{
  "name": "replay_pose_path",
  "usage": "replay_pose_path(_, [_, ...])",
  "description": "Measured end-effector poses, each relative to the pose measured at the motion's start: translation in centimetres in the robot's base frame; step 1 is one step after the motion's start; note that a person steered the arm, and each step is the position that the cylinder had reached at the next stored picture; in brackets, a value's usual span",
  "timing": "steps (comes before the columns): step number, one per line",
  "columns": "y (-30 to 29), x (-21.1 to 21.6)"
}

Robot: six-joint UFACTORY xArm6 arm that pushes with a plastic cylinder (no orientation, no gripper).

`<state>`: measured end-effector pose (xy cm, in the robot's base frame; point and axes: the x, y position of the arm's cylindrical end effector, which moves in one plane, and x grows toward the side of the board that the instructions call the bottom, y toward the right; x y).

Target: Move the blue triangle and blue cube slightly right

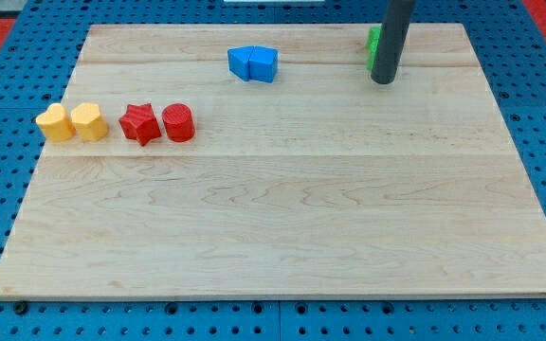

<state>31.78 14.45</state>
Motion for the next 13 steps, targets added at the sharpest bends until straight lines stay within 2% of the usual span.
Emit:
replay_pose_path(3, [-1.4, 1.2])
replay_pose_path(4, [-4.0, 1.3])
replay_pose_path(7, [-25.1, 1.4])
replay_pose_path(8, [-27.2, -0.4])
replay_pose_path(10, [-25.9, -5.1])
replay_pose_path(13, [-18.3, -4.3])
